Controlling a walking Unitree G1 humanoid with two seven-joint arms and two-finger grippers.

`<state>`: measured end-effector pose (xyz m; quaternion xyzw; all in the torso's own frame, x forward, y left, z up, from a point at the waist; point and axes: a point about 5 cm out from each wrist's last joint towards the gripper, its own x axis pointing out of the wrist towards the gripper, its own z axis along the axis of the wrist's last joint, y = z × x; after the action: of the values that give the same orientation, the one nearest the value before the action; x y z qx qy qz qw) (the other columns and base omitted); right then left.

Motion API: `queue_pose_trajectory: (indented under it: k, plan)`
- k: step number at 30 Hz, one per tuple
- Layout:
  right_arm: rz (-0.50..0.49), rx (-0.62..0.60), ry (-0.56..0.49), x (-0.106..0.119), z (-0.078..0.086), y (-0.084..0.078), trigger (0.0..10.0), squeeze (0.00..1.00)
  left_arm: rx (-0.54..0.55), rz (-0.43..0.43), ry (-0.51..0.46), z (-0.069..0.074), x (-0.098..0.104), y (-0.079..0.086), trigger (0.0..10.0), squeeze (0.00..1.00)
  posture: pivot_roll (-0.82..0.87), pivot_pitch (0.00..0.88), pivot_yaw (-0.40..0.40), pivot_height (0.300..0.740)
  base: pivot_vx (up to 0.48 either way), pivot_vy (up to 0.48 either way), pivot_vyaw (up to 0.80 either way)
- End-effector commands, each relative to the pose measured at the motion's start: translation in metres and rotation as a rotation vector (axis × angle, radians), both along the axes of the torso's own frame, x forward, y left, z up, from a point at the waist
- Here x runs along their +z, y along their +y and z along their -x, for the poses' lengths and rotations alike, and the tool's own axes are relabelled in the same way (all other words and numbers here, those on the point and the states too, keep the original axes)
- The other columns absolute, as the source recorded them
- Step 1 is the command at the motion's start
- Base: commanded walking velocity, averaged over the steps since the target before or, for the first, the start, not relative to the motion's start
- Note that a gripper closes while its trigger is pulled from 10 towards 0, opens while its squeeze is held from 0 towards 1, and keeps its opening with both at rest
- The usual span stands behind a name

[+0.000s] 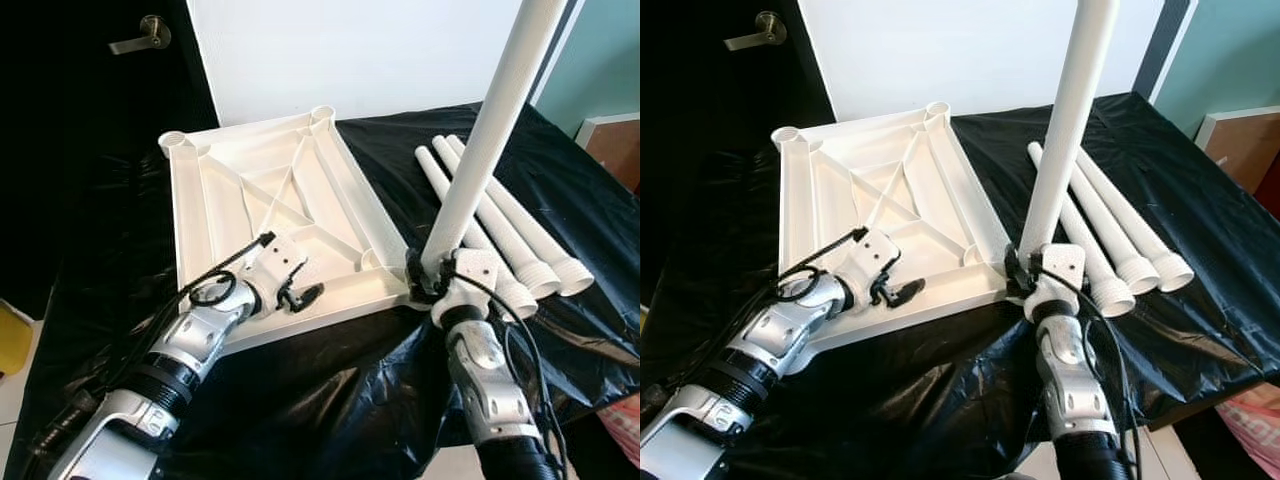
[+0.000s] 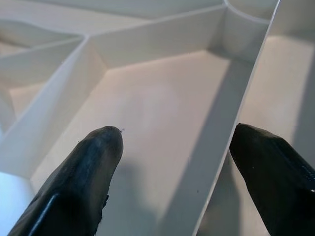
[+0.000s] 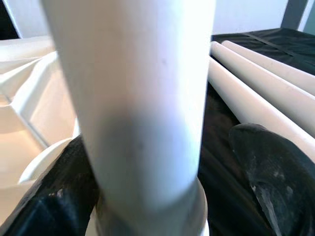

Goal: Building children table

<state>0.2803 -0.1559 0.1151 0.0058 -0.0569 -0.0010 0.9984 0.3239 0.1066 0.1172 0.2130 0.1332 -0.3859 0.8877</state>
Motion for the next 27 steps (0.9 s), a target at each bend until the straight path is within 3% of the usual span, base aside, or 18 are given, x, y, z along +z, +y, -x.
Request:
queue_pose_trajectory:
  k: [1,5,6,7,8,9,17,27]
  plan:
    - [-0.005,-0.013,-0.002,-0.002,0.003,-0.007,10.0,0.0,0.013,-0.034,0.023,-0.002,-0.002,0.005,10.0,0.0,-0.05,0.043,0.018,0.74,0.0,0.0,0.0]
    - [0.0,-0.002,-0.027,0.002,0.005,-0.008,10.0,0.0,0.006,-0.056,0.068,-0.001,-0.007,0.007,10.0,0.0,-0.05,0.043,0.021,0.74,0.0,0.0,0.0]
    - [0.002,-0.004,-0.03,0.003,0.004,-0.008,10.0,0.0,0.036,-0.062,0.081,-0.004,-0.008,0.009,5.1,0.0,-0.06,0.045,0.027,0.74,0.0,0.0,0.0]
    - [0.003,-0.005,-0.033,0.004,0.004,-0.008,10.0,0.0,0.065,-0.065,0.093,-0.007,-0.009,0.012,4.2,0.0,-0.06,0.045,0.028,0.74,0.0,0.0,0.0]
    - [0.003,-0.005,-0.033,0.004,0.004,-0.008,10.0,0.0,0.065,-0.065,0.093,-0.007,-0.009,0.012,4.2,0.0,-0.06,0.045,0.028,0.74,0.0,0.0,0.0]
    - [0.005,-0.006,-0.036,0.005,0.003,-0.008,10.0,0.0,0.086,-0.067,0.1,-0.009,-0.009,0.013,0.2,0.0,-0.06,0.045,0.028,0.74,0.0,0.0,0.0]
    - [0.003,-0.012,-0.05,0.007,0.001,-0.009,10.0,0.0,0.162,-0.082,0.118,-0.016,-0.006,0.022,0.0,0.0,-0.06,0.044,0.039,0.74,0.0,0.0,0.0]
    - [0.0,-0.024,-0.052,0.007,0.001,-0.011,10.0,0.0,0.167,-0.07,0.129,-0.015,0.001,0.027,0.0,0.0,-0.06,0.057,0.044,0.74,0.0,0.0,0.0]
